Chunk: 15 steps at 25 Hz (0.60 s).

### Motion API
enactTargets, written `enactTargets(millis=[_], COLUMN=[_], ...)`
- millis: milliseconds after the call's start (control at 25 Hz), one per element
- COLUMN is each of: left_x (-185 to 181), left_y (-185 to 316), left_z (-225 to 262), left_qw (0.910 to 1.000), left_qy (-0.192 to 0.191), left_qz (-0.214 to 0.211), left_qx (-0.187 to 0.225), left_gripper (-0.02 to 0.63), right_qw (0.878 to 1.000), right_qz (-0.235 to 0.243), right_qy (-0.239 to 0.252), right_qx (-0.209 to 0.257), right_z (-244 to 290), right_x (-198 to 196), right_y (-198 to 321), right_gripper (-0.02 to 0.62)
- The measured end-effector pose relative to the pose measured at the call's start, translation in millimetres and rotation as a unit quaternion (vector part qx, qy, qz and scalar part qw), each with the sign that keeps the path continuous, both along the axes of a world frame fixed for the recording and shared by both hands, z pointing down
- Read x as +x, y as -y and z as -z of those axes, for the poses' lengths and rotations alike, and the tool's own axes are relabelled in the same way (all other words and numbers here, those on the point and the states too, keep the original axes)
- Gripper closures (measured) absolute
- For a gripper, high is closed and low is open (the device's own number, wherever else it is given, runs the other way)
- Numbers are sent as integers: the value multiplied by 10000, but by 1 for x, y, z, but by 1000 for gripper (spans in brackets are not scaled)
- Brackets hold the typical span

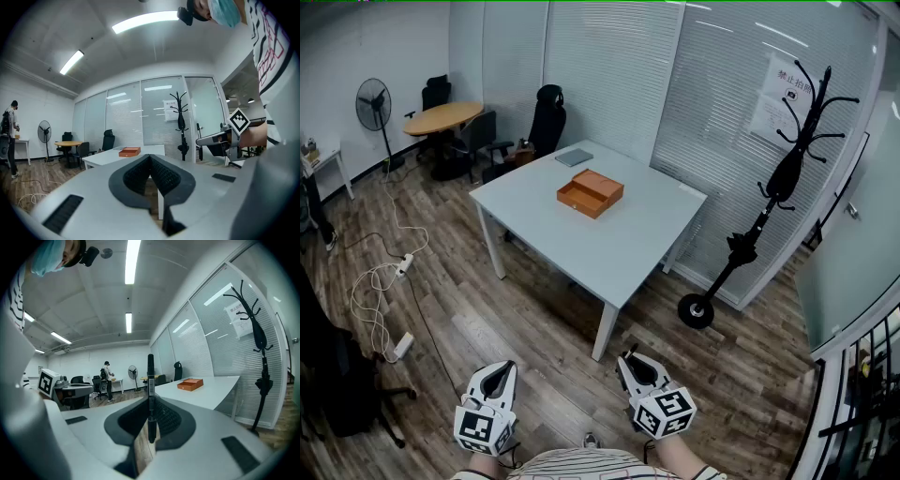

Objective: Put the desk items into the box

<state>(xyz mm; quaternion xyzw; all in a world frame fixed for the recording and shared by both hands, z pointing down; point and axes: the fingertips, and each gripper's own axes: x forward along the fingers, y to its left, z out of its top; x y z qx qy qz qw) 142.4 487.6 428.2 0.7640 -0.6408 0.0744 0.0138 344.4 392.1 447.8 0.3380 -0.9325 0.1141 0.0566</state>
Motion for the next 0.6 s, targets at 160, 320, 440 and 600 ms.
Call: enactTargets(millis=[160,320,440,600], left_x=[6,16,26,36], left_y=[10,21,34,54], left_z=[2,-1,-3,-8], left_qw=[10000,10000,10000,9999], left_qy=[-7,-2,-28,-28], left_qz=[6,27,36,94], left_qx=[5,2,44,78], left_gripper=[584,584,584,584], right_qw=[10000,10000,9998,9997], right_qz=[44,94,196,188], right_qy=[-9,22,66,128], right_qx=[11,18,28,3], right_z=[1,0,-2,-7], right_x=[4,12,20,31], right_y=[8,18,29,52], right_gripper=[538,538,538,538])
